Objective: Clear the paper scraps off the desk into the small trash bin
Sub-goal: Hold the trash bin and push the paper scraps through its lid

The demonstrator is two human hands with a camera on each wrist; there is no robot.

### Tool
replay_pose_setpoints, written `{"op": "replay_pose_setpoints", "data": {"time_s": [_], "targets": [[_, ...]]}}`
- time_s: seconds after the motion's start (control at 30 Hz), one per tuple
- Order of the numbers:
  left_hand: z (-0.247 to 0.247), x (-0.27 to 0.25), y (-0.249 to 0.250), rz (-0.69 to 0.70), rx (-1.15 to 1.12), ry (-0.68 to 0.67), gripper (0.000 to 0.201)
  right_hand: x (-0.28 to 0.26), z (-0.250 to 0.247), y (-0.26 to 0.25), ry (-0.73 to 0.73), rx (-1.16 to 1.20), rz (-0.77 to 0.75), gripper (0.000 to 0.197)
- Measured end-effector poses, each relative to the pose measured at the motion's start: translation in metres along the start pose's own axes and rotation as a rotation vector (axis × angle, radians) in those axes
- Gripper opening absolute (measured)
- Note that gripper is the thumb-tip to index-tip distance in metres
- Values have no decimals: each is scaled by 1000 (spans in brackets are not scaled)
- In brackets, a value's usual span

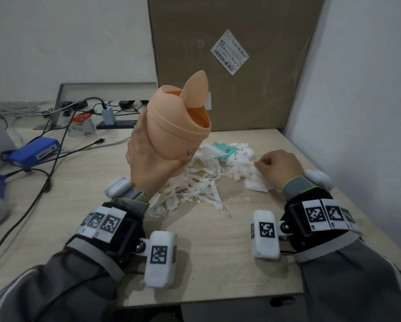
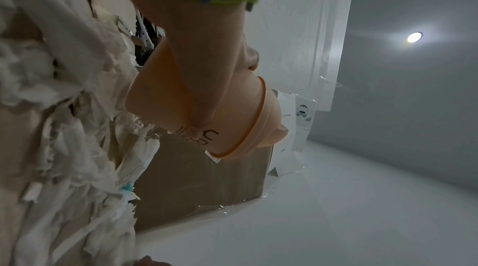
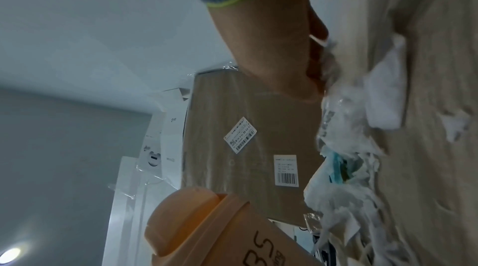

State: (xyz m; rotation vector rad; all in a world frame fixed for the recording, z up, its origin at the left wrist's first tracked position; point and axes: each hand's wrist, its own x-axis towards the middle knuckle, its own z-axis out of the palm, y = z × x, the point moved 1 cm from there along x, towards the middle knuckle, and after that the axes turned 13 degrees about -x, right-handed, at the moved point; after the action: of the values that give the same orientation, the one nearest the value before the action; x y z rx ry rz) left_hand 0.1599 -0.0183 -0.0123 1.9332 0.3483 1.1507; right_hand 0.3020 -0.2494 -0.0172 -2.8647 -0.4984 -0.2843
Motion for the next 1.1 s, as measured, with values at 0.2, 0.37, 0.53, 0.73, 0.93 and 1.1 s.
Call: {"op": "replay_pose_setpoints", "data": {"time_s": [0.2,0.37,0.53,0.73,0.93,1.1], "targets": [[0,-1,1,8,3,-2,128,-5,4,0,-207,3,-67,66],[0,-1,1,10,1,-9,128,-5,10,-1,-326,-39,-142,90],[0,-1,2,16,-9,-11,128,-5,12,-4,-304,30,-129,63],[0,-1,0,37,13,-9,127,-2,10,-6,-102,58,-158,16],[0,-1,3,90,71,-48,128,-1,1,-6,283,516,-54,24],[3,-1,6,140,137,-141,129,-8,-12,-17,457,718,-89,17]]}}
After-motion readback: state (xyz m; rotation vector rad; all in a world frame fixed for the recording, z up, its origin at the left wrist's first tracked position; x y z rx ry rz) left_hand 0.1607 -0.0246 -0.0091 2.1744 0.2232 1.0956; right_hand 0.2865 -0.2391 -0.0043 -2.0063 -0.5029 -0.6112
